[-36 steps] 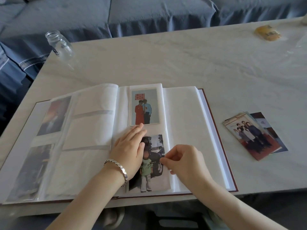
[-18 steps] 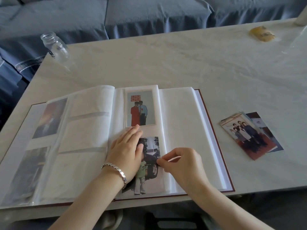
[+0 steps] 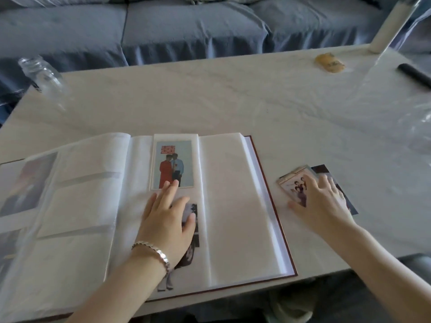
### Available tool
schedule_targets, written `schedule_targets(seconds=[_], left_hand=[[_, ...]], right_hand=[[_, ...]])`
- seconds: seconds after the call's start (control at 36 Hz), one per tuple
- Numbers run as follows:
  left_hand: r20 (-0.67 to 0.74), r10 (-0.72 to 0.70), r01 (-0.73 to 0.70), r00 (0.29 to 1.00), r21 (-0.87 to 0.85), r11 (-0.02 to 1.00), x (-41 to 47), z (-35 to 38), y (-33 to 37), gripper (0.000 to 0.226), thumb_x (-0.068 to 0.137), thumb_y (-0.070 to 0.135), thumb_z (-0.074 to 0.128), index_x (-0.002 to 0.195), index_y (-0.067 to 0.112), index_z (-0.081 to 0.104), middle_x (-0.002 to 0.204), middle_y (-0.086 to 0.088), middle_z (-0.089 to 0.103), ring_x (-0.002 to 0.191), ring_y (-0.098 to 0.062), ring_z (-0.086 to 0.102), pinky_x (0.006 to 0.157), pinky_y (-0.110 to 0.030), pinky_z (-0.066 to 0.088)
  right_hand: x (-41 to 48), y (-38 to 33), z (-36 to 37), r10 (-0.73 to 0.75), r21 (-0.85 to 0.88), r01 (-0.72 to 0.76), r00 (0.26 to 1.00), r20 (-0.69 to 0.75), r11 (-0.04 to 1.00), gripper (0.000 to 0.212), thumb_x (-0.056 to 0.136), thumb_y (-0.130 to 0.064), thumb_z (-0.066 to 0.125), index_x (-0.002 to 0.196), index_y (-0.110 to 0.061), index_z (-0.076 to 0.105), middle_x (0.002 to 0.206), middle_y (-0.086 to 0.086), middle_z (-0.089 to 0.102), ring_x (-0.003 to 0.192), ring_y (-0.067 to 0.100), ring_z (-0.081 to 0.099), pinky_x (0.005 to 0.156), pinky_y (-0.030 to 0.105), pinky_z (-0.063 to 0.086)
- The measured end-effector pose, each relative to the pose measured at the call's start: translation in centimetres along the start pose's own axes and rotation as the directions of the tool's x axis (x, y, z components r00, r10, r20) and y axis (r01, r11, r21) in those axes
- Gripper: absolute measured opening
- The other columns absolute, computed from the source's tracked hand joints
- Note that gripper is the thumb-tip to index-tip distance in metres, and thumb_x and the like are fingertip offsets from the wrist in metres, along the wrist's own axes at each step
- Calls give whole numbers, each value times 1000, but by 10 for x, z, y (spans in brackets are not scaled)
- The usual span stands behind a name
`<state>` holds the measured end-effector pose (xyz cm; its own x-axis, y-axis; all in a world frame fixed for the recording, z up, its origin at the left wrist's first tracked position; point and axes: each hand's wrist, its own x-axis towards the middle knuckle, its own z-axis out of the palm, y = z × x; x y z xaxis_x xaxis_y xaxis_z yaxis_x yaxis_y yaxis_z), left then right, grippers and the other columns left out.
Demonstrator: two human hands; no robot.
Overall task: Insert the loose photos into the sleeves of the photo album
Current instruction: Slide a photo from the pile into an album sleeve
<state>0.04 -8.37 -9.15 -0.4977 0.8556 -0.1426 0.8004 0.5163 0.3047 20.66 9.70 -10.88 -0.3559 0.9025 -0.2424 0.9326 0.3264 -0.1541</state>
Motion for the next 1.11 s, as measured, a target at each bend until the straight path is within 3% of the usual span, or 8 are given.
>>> schedule_targets(seconds=[0.19,0.39,0.78,0.86,0.92,1.0,1.06,1.11], left_hand=[[-122,86,-112,989,-221,969,11,5,20,35,92,19,53,127,15,56,153,4,25,144,-10,15,110,-19,13],[-49,220,-225,974,-192,955,21,7,45,42,96,27,46,138,25,43,153,13,22,138,5,11,103,-6,3],[153,169,-211,974,322,923,40,14,42,54,101,43,23,150,26,7,159,6,-1,145,-10,3,117,-32,-2],[97,198,-220,975,357,908,39,15,35,55,97,33,44,147,22,25,156,2,19,142,-12,21,117,-35,8],[54,229,-234,972,321,918,41,13,29,62,59,18,85,118,14,64,127,-6,60,112,-19,60,102,-41,40],[-16,316,-297,949,295,908,47,20,14,60,22,4,88,78,16,74,85,1,72,73,-18,69,74,-30,53],[0,292,-283,956,250,926,47,10,20,52,31,10,87,79,20,72,85,9,69,79,-15,65,79,-24,42],[-6,262,-252,965,254,934,50,7,23,36,72,20,72,106,25,64,112,15,59,110,-10,52,95,-25,34]], right_hand=[[2,8,-8,-78,-341,72,997,-6,937,28,98,-29,39,118,-12,50,117,4,60,103,24,60,68,26,35],[3,19,-5,-105,-191,107,994,18,976,55,85,-61,51,118,-17,55,113,1,61,100,19,57,88,29,42],[22,32,-17,139,170,-182,962,237,969,103,56,-45,86,136,-21,25,117,10,42,101,27,48,91,42,45],[21,40,-14,108,365,-176,974,201,914,80,65,-29,84,128,-19,36,113,6,58,90,22,58,69,33,52],[19,44,-15,63,393,-124,984,165,911,47,74,-24,78,112,-19,51,101,2,65,71,11,57,52,20,42],[18,44,-26,31,512,-58,998,63,857,8,79,-18,73,81,-21,66,76,-5,66,62,9,58,51,18,37],[17,38,-37,65,674,-54,998,9,737,17,77,-14,74,69,-26,66,69,-5,66,63,14,61,55,23,43],[16,29,-48,113,813,-64,994,-3,579,10,77,-13,74,72,-20,69,64,-6,67,60,13,60,54,23,47]])
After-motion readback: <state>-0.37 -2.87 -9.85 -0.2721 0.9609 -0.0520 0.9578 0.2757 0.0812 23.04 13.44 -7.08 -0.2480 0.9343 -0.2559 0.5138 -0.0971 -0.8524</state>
